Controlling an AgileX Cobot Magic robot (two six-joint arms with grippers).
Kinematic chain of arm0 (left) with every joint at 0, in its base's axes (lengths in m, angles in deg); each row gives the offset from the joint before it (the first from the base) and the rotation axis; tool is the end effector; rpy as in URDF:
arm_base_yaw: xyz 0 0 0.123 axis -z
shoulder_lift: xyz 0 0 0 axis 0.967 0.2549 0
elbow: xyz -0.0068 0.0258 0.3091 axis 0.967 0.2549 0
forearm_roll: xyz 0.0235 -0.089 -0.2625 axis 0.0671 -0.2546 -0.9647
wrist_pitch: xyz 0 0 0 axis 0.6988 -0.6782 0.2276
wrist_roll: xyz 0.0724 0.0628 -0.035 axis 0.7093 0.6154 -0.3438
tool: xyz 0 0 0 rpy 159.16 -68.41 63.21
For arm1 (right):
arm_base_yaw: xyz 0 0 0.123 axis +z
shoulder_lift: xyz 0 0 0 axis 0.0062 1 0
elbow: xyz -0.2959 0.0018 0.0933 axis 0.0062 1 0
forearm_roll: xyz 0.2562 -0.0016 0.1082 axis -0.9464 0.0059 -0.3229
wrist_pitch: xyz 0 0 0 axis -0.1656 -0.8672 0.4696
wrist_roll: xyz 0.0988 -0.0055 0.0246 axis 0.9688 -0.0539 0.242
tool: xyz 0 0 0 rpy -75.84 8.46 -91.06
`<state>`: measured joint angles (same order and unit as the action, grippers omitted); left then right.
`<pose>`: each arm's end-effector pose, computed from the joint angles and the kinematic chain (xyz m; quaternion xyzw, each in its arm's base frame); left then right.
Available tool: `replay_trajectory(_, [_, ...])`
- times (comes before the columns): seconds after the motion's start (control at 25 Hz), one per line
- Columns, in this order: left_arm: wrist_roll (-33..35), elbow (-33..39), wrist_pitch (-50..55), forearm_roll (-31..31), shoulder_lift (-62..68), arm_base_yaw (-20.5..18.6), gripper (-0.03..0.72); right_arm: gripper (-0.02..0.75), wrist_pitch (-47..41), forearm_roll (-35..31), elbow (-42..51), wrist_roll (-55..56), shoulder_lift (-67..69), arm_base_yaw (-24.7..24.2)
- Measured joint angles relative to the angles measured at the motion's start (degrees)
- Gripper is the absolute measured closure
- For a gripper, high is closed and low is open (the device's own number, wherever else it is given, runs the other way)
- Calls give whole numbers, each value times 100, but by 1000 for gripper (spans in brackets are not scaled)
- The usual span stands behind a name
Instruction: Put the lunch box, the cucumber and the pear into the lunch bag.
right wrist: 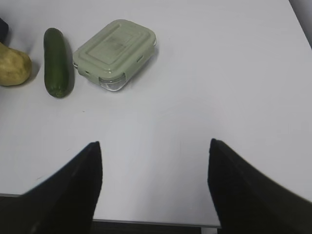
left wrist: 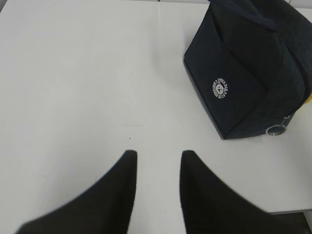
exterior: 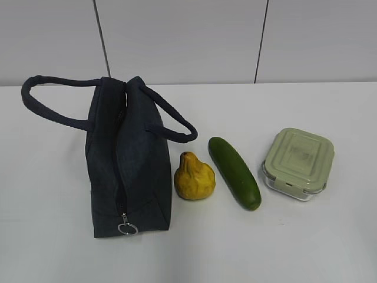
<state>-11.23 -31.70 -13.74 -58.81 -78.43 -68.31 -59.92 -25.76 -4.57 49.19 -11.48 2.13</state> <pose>-0.0031 0.0021 0.2877 0.0121 0.8570 -0.0458 0.5131 -0.0044 -0.0066 0.2786 -0.0341 0.8673 -0.0405 0.4949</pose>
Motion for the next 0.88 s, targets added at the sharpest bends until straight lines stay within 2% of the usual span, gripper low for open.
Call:
replay_trajectory(0.72, [0,0,0,0,39,0,454,234,0,0,0,0,0,0])
replay_trajectory(0.88, [0,-134,-18,-334,659,0,452,234,0,0,0,0,0,0])
